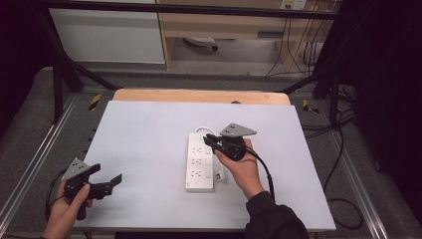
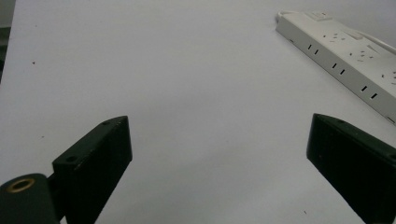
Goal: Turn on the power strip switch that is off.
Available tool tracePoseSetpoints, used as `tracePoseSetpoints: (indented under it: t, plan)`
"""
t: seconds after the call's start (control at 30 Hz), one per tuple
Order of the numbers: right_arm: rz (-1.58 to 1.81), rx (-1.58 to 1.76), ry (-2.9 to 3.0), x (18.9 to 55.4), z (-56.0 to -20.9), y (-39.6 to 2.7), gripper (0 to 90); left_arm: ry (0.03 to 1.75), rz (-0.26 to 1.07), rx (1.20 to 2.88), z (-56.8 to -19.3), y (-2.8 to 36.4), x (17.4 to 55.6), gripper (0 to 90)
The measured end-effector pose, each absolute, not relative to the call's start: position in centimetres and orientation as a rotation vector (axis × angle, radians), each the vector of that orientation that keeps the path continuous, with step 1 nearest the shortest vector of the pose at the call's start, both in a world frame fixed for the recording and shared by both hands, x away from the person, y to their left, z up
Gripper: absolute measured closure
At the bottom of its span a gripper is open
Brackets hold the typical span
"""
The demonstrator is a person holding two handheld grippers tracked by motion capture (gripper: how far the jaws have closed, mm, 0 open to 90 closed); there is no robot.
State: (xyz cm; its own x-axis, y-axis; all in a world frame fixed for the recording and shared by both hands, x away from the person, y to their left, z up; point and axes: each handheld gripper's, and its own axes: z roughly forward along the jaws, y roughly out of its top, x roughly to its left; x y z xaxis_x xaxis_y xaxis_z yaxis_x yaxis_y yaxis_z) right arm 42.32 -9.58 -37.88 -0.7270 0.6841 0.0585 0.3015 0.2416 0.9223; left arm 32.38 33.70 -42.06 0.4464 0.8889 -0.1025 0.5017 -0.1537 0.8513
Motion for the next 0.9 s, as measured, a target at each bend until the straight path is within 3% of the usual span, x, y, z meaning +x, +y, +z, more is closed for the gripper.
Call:
tracePoseSetpoints:
  t: [0.9]
  plan:
    - [1.474,0.925,2.182,42.4,-39.4,-9.6,86.7,1.187,0.550,1.810,-42.1,33.6,32.4,6.8]
